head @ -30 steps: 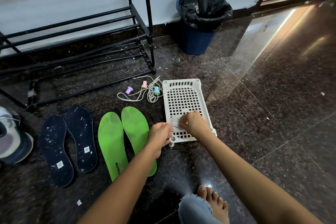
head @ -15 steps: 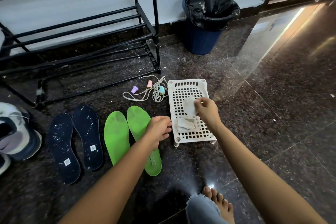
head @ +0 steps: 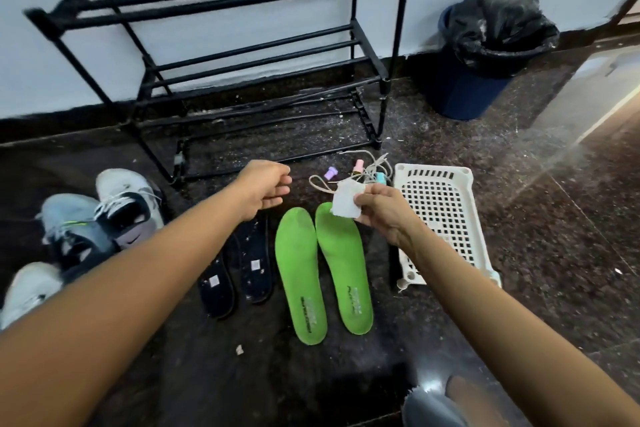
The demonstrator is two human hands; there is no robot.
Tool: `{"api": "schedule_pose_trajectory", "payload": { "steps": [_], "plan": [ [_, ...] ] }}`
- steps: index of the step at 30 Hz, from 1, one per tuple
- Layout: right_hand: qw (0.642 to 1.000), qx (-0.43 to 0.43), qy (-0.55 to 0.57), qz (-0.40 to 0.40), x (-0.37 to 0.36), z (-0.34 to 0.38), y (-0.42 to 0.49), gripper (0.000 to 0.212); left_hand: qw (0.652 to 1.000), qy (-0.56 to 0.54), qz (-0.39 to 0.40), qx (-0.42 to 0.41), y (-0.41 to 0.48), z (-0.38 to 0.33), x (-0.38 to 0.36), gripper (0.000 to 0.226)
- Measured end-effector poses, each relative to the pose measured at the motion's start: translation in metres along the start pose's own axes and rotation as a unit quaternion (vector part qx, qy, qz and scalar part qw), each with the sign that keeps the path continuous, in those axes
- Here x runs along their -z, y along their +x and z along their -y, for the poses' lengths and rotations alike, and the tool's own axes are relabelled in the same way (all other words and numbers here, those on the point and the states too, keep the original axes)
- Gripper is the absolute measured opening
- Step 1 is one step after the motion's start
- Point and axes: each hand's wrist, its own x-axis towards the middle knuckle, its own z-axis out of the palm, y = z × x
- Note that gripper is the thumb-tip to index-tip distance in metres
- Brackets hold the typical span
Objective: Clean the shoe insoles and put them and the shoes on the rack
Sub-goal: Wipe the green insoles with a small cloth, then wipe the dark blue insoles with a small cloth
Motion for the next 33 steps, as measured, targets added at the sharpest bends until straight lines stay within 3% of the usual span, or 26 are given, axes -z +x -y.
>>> {"api": "schedule_pose_trajectory", "payload": {
  "steps": [9, 11, 15, 21, 27, 32, 33],
  "plan": [
    [0.995, -0.08, -0.034, 0.037, -0.054, -0.046, 0.004, 0.026, 0.989, 0.018, -0.082, 0.12, 0.027, 0.117, 0.057, 0.011],
    [0.994, -0.092, -0.046, 0.035, -0.06, -0.056, 0.005, 0.028, 0.984, 0.053, -0.097, 0.14, 0.033, 0.146, 0.056, 0.011],
    [0.991, -0.114, -0.062, 0.037, -0.066, -0.07, 0.008, 0.023, 0.966, 0.184, -0.096, 0.155, 0.039, 0.181, 0.051, 0.035],
    [0.989, -0.127, -0.071, 0.023, -0.062, -0.079, 0.012, 0.021, 0.949, 0.272, -0.083, 0.139, 0.048, 0.195, 0.045, 0.035],
    [0.987, -0.135, -0.085, 0.02, -0.059, -0.084, 0.013, 0.023, 0.957, 0.231, -0.094, 0.151, 0.061, 0.215, 0.054, 0.042],
    [0.988, -0.134, -0.077, 0.019, -0.059, -0.076, 0.007, 0.02, 0.976, 0.123, -0.101, 0.149, 0.054, 0.207, 0.055, 0.005],
    [0.988, -0.131, -0.079, 0.021, -0.06, -0.073, 0.006, 0.02, 0.98, 0.101, -0.099, 0.142, 0.052, 0.201, 0.055, 0.007]
  ]
}}
